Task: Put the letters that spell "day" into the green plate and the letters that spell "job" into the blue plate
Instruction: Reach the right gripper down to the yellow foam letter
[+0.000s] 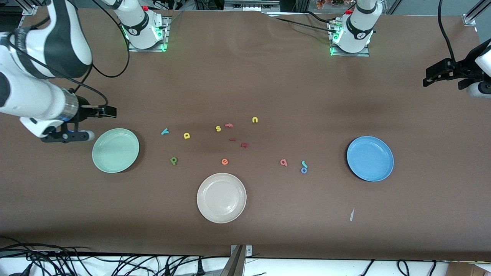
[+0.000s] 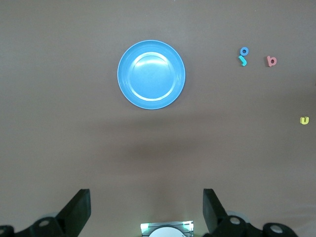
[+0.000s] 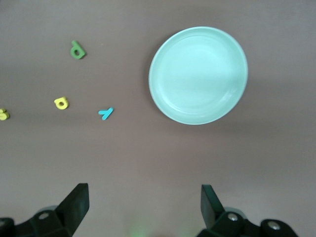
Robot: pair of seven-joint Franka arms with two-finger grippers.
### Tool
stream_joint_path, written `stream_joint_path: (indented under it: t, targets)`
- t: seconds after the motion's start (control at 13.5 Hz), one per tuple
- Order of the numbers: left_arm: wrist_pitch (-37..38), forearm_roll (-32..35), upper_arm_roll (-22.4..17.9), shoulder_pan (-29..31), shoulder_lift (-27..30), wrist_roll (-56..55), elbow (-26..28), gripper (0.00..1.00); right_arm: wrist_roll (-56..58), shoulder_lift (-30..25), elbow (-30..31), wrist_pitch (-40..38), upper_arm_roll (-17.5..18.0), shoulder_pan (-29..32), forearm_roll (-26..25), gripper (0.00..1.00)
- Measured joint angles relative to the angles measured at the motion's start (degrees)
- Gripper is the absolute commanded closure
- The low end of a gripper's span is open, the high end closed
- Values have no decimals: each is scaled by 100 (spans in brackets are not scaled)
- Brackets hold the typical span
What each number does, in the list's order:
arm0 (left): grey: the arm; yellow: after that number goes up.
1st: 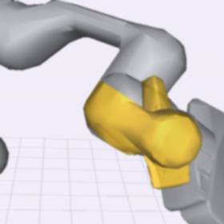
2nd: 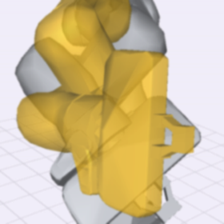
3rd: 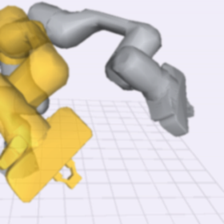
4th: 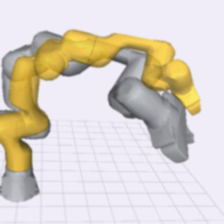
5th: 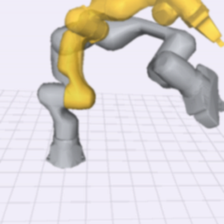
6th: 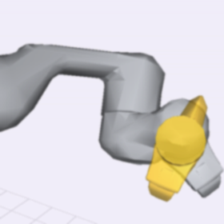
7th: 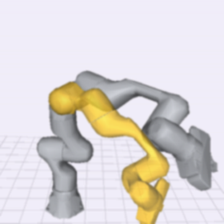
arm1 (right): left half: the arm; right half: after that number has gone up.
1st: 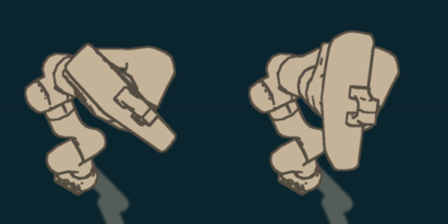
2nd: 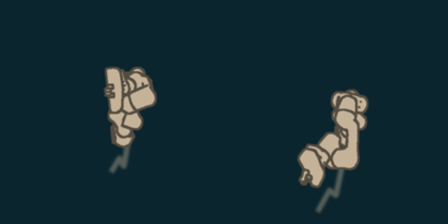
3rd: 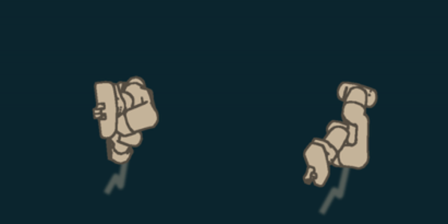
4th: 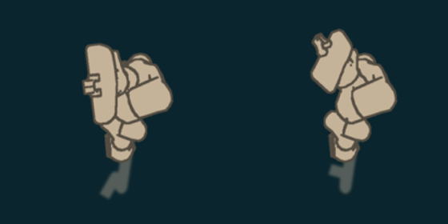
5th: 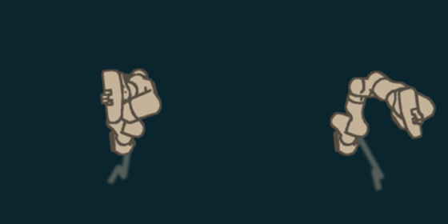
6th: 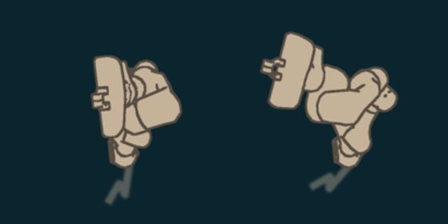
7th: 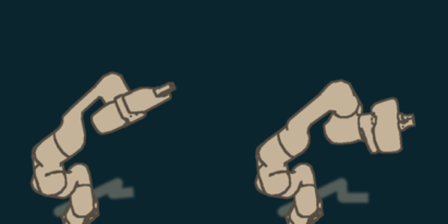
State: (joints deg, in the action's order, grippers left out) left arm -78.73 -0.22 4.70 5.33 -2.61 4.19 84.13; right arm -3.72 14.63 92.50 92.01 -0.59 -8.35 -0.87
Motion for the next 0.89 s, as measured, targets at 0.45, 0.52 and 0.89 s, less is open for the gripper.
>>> stream_joint_path:
  t: [0.45, 0.52, 0.89]
  targets:
    - [0, 0, 36, -20, 0, 0, -2, 0, -622, 376, 253, 894, 41, -901, 80, 0]
    - [0, 0, 57, -24, 0, 0, -2, 0, -744, 388, 489, 1252, 96, -979, 95, 0]
    - [0, 0, 62, -25, 0, -11, -3, 0, -1063, 298, 2064, 3626, 505, -1009, 111, 0]
